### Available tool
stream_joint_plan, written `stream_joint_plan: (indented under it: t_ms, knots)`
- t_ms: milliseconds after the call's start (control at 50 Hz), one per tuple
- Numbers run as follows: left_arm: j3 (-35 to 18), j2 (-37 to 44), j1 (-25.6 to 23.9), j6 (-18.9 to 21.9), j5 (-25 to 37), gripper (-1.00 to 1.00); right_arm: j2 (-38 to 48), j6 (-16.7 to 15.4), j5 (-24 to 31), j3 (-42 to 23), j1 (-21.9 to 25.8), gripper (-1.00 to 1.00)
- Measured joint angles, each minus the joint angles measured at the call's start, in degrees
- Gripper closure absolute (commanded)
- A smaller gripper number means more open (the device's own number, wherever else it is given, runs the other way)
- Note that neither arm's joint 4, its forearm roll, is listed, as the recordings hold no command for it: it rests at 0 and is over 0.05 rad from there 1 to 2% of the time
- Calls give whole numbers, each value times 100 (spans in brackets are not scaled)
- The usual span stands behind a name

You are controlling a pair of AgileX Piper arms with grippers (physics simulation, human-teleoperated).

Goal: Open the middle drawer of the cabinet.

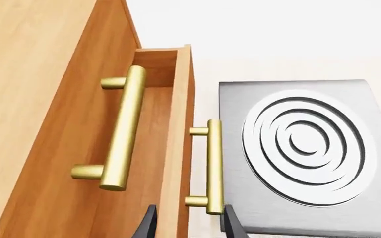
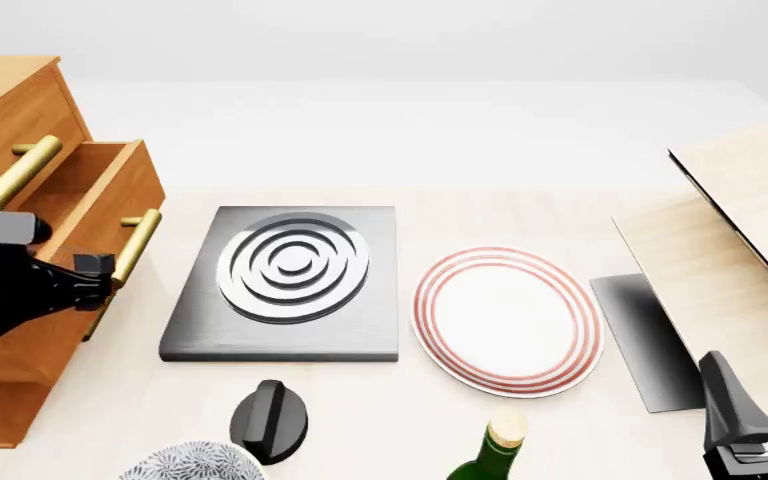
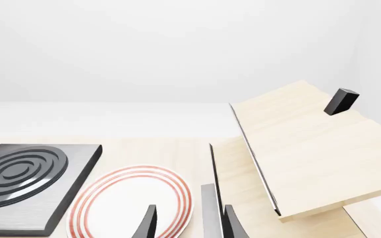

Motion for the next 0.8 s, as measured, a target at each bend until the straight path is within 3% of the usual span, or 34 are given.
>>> stream_joint_plan:
  t_ms: [280,800]
  knots:
    - [33,48,-195,-143,-102,-100,0,0,0,0,0,-100]
    - [44,-109,-1113,-565,20,-100,0,0,0,0,0,-100]
